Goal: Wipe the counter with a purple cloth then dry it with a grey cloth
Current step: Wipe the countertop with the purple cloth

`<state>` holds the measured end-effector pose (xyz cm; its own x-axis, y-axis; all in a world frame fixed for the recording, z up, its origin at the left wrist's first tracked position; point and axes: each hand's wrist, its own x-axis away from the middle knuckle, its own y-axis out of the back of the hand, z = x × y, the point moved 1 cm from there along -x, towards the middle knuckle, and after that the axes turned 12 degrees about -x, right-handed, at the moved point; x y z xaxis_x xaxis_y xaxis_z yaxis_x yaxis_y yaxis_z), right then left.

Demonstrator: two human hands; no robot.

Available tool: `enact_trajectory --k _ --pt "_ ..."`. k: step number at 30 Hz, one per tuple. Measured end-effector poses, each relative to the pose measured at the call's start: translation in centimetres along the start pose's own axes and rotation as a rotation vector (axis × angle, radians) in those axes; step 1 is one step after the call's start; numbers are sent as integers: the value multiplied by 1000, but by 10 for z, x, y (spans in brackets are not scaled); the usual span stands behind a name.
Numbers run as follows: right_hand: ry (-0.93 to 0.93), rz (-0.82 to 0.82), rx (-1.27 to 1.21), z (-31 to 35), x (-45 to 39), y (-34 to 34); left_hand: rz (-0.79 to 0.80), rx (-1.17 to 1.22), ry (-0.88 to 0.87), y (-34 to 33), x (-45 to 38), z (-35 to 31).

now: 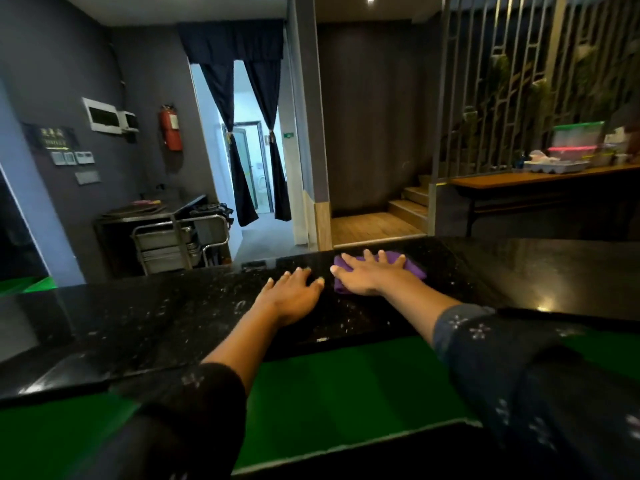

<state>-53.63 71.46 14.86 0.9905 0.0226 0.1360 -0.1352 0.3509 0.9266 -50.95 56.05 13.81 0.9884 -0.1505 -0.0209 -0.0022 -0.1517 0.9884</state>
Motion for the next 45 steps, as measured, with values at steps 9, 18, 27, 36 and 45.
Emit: enact_trajectory --k 9,18,27,36,45 --pt "180 33 70 -19 52 -14 -47 -149 85 38 38 126" --pt "-50 -19 27 80 -25 -28 -10 -180 294 31 65 222" --pt "446 133 55 84 41 -47 -46 -201 275 27 59 232" --pt "139 27 37 169 -58 -59 -49 -155 250 26 59 232" --pt "564 155 65 155 69 -84 -73 -184 272 26 56 234"
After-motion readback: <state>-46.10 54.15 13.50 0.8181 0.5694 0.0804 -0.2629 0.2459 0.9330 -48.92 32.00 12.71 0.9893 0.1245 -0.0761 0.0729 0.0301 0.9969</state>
